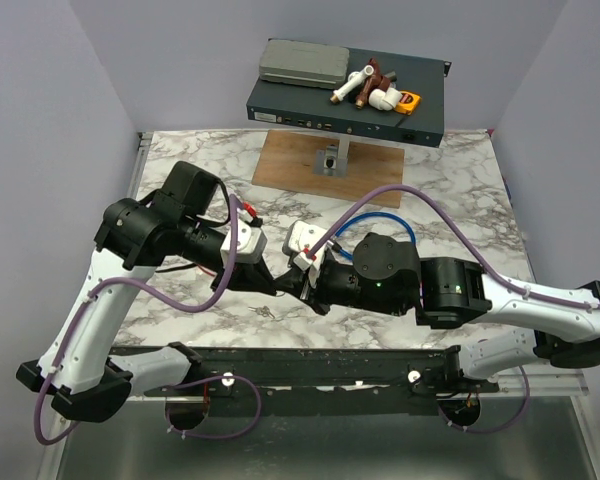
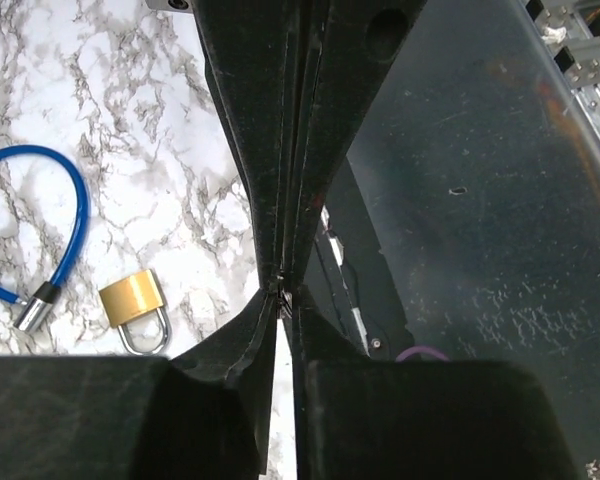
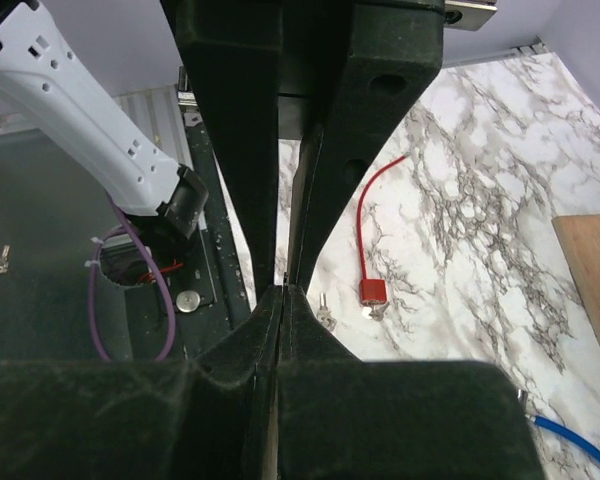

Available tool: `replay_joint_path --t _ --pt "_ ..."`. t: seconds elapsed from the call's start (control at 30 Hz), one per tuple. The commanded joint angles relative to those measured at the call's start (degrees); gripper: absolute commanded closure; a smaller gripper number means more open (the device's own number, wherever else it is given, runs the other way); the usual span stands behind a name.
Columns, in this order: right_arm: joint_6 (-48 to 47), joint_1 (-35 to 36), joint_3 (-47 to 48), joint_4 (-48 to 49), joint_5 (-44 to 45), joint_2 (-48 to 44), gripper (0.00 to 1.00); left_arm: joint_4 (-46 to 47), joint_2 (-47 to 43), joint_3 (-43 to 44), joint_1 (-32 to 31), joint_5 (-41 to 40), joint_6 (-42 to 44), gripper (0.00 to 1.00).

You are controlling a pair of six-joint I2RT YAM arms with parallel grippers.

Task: Unlock with the key
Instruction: Adjust the key.

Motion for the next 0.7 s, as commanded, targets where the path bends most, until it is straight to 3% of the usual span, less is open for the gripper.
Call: replay_joint_path --t 0.0,0.07,0.33,0.43,0.5,0.67 --pt "0.08 -0.58 1.73 -1.15 -1.01 -0.02 0.99 -0.67 -0.12 0.06 -1.46 -0.45 0.43 0.96" --pt "0.08 -0.69 1.89 -1.10 -1.28 0.03 0.99 -0.71 -0.08 -0.01 -1.99 -0.69 0.51 1.00" --pt "0.46 -0.95 2.14 0.00 1.22 0.05 0.99 0.10 -0.29 -1.34 -2.99 -0.25 -0.85 1.00" --pt "1.35 -1.03 0.39 2.59 3.10 -2.07 0.87 2.57 -0.64 -2.57 -2.71 0.98 -3.89 1.00" --pt "2.25 -1.09 -1.61 4.41 4.01 -4.09 0.72 5.09 -0.78 -3.35 -1.75 3.41 -7.06 1.00" --pt "3.24 -1.04 -9.36 11.64 4.33 -11.74 0.59 10.26 0.07 -3.77 1.37 11.76 -15.33 1.00"
